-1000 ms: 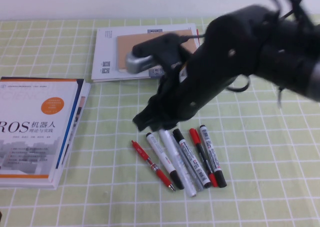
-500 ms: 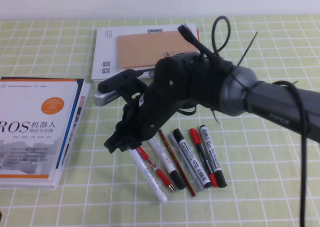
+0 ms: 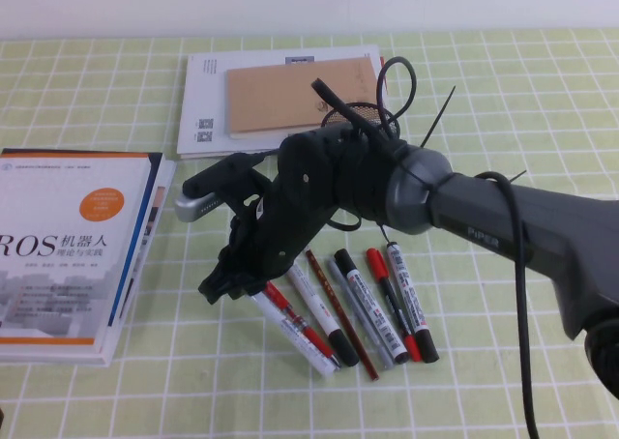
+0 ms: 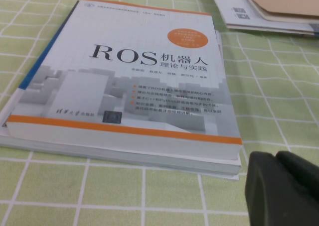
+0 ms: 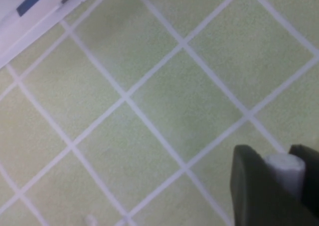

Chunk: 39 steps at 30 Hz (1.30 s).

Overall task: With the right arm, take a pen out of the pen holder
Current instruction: 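Take a marker out of the pen holder and lay it on the table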

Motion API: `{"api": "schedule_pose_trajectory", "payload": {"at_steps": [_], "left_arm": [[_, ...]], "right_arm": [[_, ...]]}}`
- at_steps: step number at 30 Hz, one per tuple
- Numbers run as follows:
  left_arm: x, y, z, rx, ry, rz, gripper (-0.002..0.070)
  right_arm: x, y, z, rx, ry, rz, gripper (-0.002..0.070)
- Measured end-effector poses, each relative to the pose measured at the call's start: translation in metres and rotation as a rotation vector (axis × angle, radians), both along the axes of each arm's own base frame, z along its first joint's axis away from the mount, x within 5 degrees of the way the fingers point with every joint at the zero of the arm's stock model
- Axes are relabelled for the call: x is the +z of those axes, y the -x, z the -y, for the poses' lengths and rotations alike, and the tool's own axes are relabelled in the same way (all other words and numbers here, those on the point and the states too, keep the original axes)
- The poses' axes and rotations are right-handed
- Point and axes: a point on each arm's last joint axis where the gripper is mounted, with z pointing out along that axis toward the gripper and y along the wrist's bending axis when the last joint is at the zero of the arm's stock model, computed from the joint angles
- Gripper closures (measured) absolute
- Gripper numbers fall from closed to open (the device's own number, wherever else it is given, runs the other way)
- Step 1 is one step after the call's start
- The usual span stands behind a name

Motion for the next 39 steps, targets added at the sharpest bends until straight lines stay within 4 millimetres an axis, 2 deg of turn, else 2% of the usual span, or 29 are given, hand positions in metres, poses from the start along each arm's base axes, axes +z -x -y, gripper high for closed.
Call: {"api": "schedule_pose_trajectory", "payload": {"at_steps": [4,10,15,18,21,25,27,34,39], "left_arm": [[0.000,0.000,0.000,0.000,0.000,0.000,0.0683],[0.000,0.000,0.000,0.000,0.000,0.000,0.0683],[0.000,0.000,0.000,0.000,0.000,0.000,0.0683],[0.000,0.000,0.000,0.000,0.000,0.000,0.0683],[0.000,0.000,0.000,0.000,0.000,0.000,0.0683],[0.000,0.000,0.000,0.000,0.000,0.000,0.0683],[0.000,0.000,0.000,0.000,0.000,0.000,0.0683],[0.000,0.000,0.000,0.000,0.000,0.000,0.0683],[0.000,0.000,0.000,0.000,0.000,0.000,0.0683]], "right_arm": [[0.000,-0.005,0.003,-0.011,-0.002,0.015,0.0559],[-0.002,-0.014,0.011,-0.045,0.000,0.012,0.0432],[-0.004,-0.018,0.015,-0.083,0.004,0.000,0.0400],[0.007,-0.016,0.019,-0.080,0.015,0.007,0.0407],[0.036,-0.007,0.031,-0.097,0.003,0.048,0.0465],[0.080,0.018,0.060,-0.128,-0.054,0.149,0.0620],[0.100,0.038,0.081,-0.147,-0.097,0.196,0.0657],[0.150,0.114,0.165,-0.202,-0.219,0.320,0.0685],[0.163,0.161,0.219,-0.308,-0.286,0.384,0.0687]]}}
